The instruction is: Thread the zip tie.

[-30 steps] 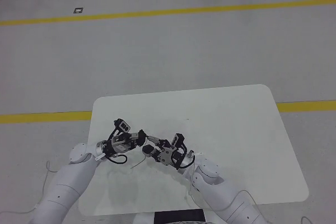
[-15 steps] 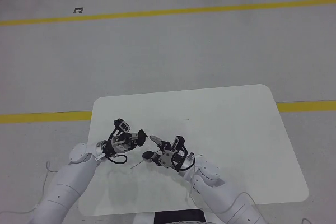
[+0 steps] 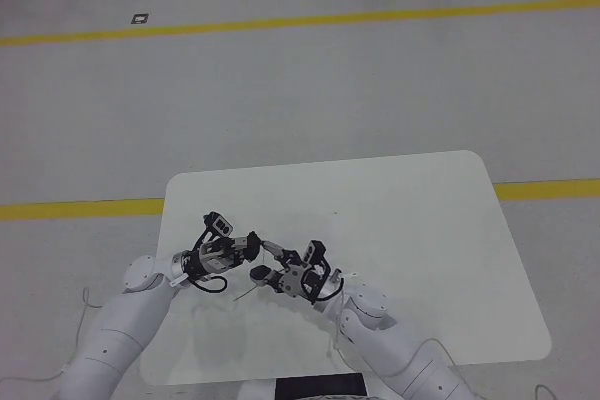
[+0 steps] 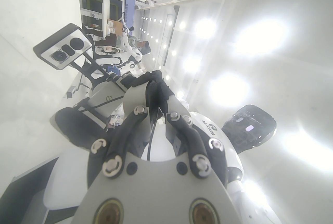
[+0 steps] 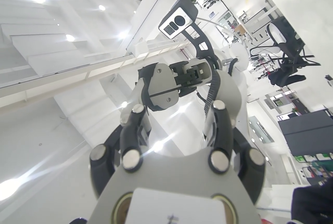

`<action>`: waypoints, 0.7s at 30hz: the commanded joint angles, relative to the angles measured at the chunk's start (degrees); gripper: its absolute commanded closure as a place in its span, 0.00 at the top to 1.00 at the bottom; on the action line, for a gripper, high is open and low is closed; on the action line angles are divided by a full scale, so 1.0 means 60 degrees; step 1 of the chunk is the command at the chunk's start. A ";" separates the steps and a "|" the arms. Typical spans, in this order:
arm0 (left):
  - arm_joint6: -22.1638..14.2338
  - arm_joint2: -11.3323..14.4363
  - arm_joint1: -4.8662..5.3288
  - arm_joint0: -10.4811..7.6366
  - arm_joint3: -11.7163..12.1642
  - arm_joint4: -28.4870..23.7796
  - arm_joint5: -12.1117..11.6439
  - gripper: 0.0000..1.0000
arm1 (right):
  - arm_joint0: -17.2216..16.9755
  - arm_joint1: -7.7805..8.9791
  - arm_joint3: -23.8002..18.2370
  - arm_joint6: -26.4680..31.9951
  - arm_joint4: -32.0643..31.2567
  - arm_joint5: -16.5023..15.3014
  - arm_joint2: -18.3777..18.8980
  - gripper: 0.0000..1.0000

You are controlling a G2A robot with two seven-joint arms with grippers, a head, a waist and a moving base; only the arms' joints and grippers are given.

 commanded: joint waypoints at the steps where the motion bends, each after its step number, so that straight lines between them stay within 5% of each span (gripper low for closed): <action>1: 0.0000 0.0000 0.0000 0.0000 0.0000 0.0000 0.0000 0.00 | 0.0023 -0.0009 0.0033 -0.0015 0.0020 -0.0037 0.0000 0.47; 15: 0.0000 0.0000 0.0000 0.0000 0.0000 0.0000 0.0000 0.00 | -0.0134 0.0025 -0.0081 -0.0133 -0.0056 -0.0453 0.0246 0.25; 21: 0.0000 0.0000 0.0000 0.0000 0.0000 0.0000 0.0000 0.00 | -0.0198 0.0048 -0.0165 -0.0113 -0.0079 -0.0507 0.0346 0.25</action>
